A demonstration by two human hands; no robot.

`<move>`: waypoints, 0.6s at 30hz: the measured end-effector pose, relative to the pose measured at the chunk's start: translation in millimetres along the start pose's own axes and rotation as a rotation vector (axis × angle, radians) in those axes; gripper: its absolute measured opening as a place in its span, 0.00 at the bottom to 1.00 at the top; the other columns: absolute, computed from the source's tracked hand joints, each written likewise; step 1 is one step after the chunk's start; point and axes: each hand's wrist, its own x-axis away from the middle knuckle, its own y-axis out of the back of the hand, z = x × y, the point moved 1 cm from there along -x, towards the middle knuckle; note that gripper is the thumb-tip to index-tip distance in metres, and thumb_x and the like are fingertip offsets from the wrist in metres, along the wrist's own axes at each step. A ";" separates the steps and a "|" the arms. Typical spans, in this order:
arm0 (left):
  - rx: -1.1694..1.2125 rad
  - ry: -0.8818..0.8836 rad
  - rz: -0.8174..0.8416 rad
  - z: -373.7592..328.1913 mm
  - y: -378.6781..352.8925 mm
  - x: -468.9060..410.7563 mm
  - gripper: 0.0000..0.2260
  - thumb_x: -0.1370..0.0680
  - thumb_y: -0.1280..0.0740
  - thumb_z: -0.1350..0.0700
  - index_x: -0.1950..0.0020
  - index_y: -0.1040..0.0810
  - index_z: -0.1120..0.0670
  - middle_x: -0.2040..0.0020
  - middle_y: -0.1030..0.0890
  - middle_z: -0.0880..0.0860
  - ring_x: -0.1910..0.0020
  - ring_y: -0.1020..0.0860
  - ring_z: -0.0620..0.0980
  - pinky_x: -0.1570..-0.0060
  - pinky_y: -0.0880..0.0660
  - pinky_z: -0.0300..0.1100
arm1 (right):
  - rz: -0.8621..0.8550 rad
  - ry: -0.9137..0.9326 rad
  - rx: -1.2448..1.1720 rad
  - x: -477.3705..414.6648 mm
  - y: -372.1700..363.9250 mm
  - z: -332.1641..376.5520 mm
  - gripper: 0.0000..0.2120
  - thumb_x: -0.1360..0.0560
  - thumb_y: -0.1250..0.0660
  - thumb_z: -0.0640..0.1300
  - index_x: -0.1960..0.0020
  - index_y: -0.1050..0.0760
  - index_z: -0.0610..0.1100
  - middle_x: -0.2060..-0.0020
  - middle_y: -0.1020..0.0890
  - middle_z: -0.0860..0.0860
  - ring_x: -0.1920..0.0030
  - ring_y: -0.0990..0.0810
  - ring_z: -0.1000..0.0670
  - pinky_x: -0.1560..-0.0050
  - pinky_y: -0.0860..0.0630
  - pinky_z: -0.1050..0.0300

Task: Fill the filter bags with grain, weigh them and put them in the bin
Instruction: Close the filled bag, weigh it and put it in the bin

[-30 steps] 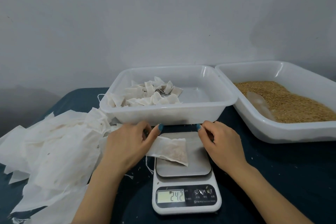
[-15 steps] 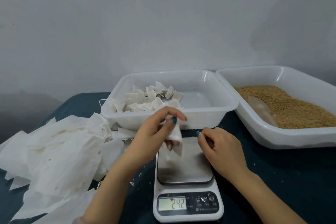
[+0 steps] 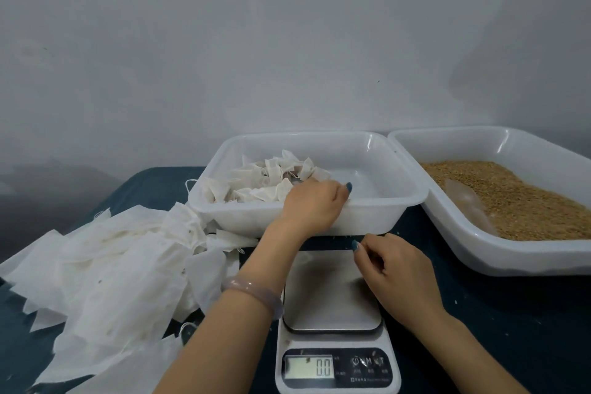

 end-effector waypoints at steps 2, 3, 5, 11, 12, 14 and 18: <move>-0.178 -0.019 -0.071 0.4 -7.7 2.1 0.22 0.14 0.51 0.46 0.60 0.28 0.57 0.56 0.20 0.59 0.49 0.25 0.60 0.57 0.37 0.47 | 0.004 -0.002 0.003 -0.6 -0.6 -0.8 0.15 0.24 0.38 0.50 0.68 0.33 0.51 0.74 0.32 0.55 0.70 0.32 0.56 0.72 0.41 0.63; -0.245 -0.035 -0.102 -0.2 -9.4 4.2 0.22 0.14 0.51 0.46 0.63 0.31 0.55 0.58 0.20 0.58 0.49 0.26 0.60 0.57 0.38 0.47 | 0.006 -0.002 0.001 -0.9 -0.9 -0.8 0.14 0.24 0.38 0.51 0.68 0.32 0.50 0.74 0.31 0.55 0.70 0.31 0.56 0.72 0.40 0.63; -0.336 -0.069 -0.166 -0.7 -12.4 9.7 0.22 0.14 0.51 0.46 0.63 0.31 0.54 0.58 0.20 0.57 0.48 0.26 0.60 0.53 0.37 0.48 | 0.014 -0.001 -0.004 -0.9 -1.1 -0.8 0.15 0.24 0.39 0.52 0.67 0.30 0.50 0.73 0.29 0.54 0.69 0.30 0.55 0.72 0.37 0.62; -0.230 -0.141 -0.427 1.4 -11.7 35.8 0.13 0.18 0.40 0.51 0.46 0.18 0.55 0.47 0.20 0.55 0.45 0.25 0.58 0.46 0.31 0.49 | 0.003 0.015 0.001 -0.3 0.1 0.9 0.15 0.24 0.39 0.53 0.67 0.29 0.50 0.73 0.29 0.55 0.69 0.29 0.56 0.72 0.37 0.63; -0.235 -0.158 -0.464 0.2 -7.2 40.1 0.10 0.20 0.38 0.53 0.46 0.19 0.55 0.48 0.21 0.55 0.46 0.24 0.57 0.48 0.30 0.49 | 0.003 0.012 0.003 0.0 0.0 1.1 0.15 0.24 0.39 0.53 0.67 0.29 0.50 0.73 0.29 0.55 0.69 0.29 0.56 0.71 0.38 0.64; -0.270 -0.167 -0.523 -2.6 2.6 49.8 0.05 0.22 0.34 0.55 0.52 0.21 0.55 0.54 0.21 0.53 0.54 0.23 0.55 0.57 0.29 0.47 | 0.009 0.005 0.013 0.2 0.1 0.6 0.15 0.23 0.38 0.52 0.68 0.29 0.50 0.73 0.29 0.55 0.70 0.29 0.56 0.71 0.39 0.65; -0.429 0.104 -0.389 6.1 7.6 74.1 0.14 0.21 0.36 0.51 0.66 0.32 0.49 0.67 0.22 0.50 0.70 0.28 0.53 0.72 0.44 0.40 | 0.012 0.001 0.024 -0.3 1.4 -1.2 0.15 0.23 0.36 0.51 0.67 0.29 0.51 0.74 0.29 0.56 0.70 0.29 0.57 0.71 0.39 0.66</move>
